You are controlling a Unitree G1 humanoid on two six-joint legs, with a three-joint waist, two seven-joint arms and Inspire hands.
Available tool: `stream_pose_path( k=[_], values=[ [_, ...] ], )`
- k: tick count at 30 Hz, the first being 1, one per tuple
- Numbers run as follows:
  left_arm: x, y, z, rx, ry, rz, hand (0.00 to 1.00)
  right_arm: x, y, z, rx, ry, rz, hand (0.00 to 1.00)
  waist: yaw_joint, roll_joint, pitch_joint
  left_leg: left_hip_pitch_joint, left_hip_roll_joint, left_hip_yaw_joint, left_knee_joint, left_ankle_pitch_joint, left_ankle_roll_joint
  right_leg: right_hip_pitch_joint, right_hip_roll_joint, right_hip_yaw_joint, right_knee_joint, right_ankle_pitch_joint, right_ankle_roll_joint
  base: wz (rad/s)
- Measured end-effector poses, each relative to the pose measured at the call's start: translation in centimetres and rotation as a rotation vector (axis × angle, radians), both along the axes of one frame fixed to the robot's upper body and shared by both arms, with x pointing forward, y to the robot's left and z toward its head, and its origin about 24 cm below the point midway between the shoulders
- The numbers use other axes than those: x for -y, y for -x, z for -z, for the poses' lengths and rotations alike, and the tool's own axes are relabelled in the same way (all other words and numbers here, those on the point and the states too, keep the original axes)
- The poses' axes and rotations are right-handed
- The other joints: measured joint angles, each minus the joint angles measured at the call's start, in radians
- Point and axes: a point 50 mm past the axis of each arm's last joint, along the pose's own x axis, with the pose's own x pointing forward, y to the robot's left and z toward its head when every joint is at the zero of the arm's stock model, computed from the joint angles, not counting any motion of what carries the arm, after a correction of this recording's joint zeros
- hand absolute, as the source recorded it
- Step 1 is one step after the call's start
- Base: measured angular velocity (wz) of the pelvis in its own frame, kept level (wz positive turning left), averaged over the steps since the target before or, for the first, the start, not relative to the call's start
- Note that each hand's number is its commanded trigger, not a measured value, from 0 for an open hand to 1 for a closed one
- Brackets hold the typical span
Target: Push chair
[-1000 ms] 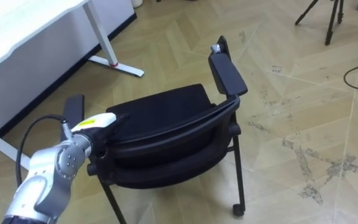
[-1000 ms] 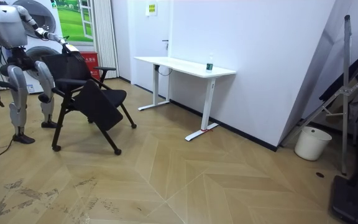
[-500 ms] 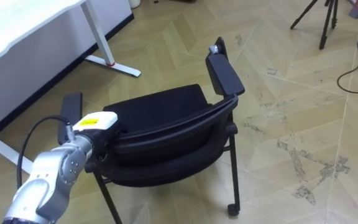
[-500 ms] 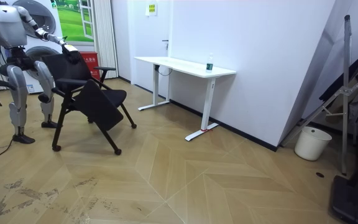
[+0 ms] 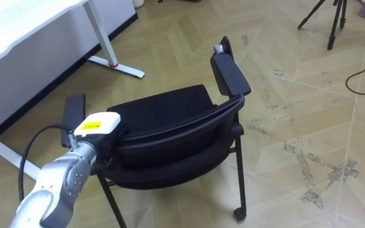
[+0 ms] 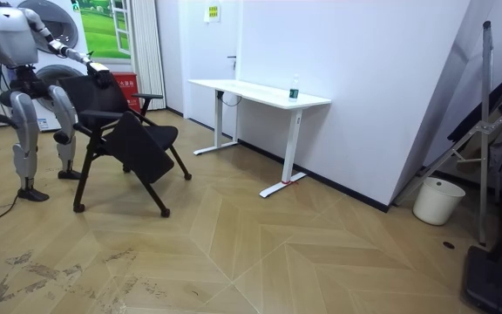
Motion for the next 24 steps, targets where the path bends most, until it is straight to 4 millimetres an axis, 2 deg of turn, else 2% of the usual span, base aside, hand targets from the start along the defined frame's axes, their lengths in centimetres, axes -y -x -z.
stream_pose_path(
  k=[3, 5, 6, 7, 10, 13, 17, 19, 24],
  values=[
    [-0.2, 0.0, 0.1, 0.010, 0.005, -0.011, 1.00, 1.6, -2.2, -1.3, 0.059, 0.118, -0.078, 0.00, -0.004, -0.006, 0.0002, -0.002, -0.001, 0.002, 0.000, 0.001, 0.001, -0.006, -0.002, 0.001, 0.009, -0.003, 0.002, 0.00],
    [-0.2, 0.0, -0.1, 0.019, 0.001, -0.010, 1.00, 2.9, -3.9, -2.6, 0.096, 0.209, -0.139, 0.00, -0.003, -0.015, -0.0031, -0.012, -0.002, 0.003, 0.006, 0.002, 0.003, -0.022, -0.004, 0.003, 0.025, -0.008, 0.003, -0.02],
    [-0.2, -0.2, -0.3, 0.029, -0.001, -0.006, 1.00, 3.7, -5.0, -3.6, 0.130, 0.272, -0.170, 0.00, 0.001, -0.021, -0.0015, -0.016, -0.002, 0.006, 0.009, 0.002, 0.003, -0.031, -0.004, 0.007, 0.033, -0.010, 0.004, -0.05],
    [-0.3, -0.2, -0.4, 0.031, -0.006, -0.004, 1.00, 4.4, -6.1, -4.6, 0.169, 0.328, -0.197, 0.00, 0.002, -0.029, -0.0033, -0.018, -0.002, 0.008, 0.010, 0.002, 0.003, -0.032, -0.004, 0.009, 0.033, -0.009, 0.004, -0.06],
    [-0.6, -0.4, -0.8, 0.039, -0.020, 0.007, 1.00, 5.3, -9.1, -7.3, 0.247, 0.480, -0.328, 0.00, 0.003, -0.046, -0.0015, -0.020, -0.001, 0.011, 0.017, 0.001, 0.004, -0.036, -0.003, 0.014, 0.038, -0.009, 0.003, -0.02],
    [-1.0, -0.7, -1.3, 0.048, -0.034, 0.014, 1.00, 5.1, -12.7, -11.0, 0.375, 0.659, -0.466, 0.00, 0.008, -0.055, -0.0021, -0.038, 0.000, 0.016, 0.018, 0.003, 0.007, -0.061, -0.002, 0.024, 0.050, -0.008, 0.003, -0.05],
    [-0.9, -0.9, -1.9, 0.066, -0.047, 0.029, 1.00, 4.3, -15.3, -14.7, 0.500, 0.806, -0.575, 0.00, 0.018, -0.070, -0.0088, -0.038, 0.001, 0.017, 0.019, 0.003, 0.007, -0.063, -0.002, 0.025, 0.050, -0.007, 0.003, 0.00],
    [-0.9, -0.9, -2.0, 0.071, -0.048, 0.036, 1.00, 4.1, -16.1, -16.1, 0.539, 0.857, -0.609, 0.00, 0.030, -0.077, -0.0061, -0.031, 0.002, 0.022, 0.016, 0.004, 0.007, -0.059, -0.002, 0.029, 0.050, -0.006, 0.002, -0.06],
    [-1.1, -0.9, -2.1, 0.077, -0.051, 0.040, 1.00, 2.6, -18.5, -18.8, 0.624, 0.956, -0.700, 0.00, 0.038, -0.077, -0.0068, -0.035, 0.003, 0.034, 0.014, 0.003, 0.007, -0.077, -0.001, 0.043, 0.061, -0.005, 0.003, -0.08]
  ],
)
